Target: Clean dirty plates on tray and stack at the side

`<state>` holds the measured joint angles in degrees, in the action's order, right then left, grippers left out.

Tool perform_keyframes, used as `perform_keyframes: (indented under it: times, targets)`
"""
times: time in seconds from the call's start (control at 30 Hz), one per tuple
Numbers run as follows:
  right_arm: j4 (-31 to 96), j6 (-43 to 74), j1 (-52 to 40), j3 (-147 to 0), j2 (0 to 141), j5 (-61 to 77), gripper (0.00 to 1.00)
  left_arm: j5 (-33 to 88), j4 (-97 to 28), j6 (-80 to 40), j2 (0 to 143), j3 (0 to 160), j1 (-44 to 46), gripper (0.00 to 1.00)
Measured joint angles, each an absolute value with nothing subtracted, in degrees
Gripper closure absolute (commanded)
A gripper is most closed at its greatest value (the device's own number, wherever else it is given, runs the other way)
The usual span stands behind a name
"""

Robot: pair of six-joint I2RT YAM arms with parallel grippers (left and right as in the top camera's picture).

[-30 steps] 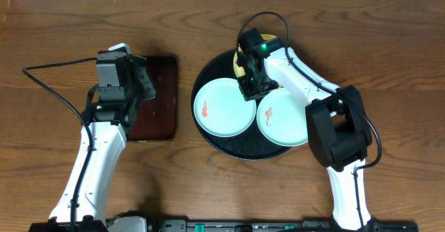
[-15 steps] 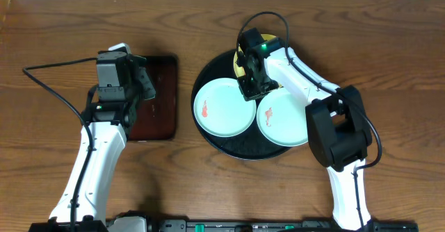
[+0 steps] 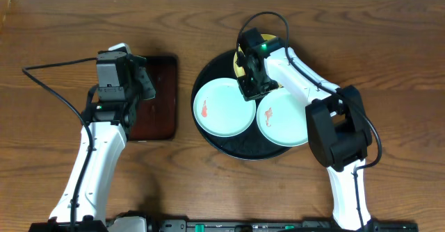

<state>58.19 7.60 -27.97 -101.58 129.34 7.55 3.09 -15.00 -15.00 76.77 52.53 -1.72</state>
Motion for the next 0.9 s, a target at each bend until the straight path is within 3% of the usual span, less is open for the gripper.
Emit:
perform_keyframes:
  times: [0.57, 0.9]
  targets:
    - [57.95, 7.60, -27.97, -101.58, 129.34, 7.70, 0.99, 6.44, -18.11, -15.03, 76.77, 52.53, -0.27, 0.93]
    - [57.23, 7.60, -27.97, -101.58, 129.34, 7.73, 0.99, 8.08, -22.09, -19.40, 76.77, 52.53, 9.10, 0.93]
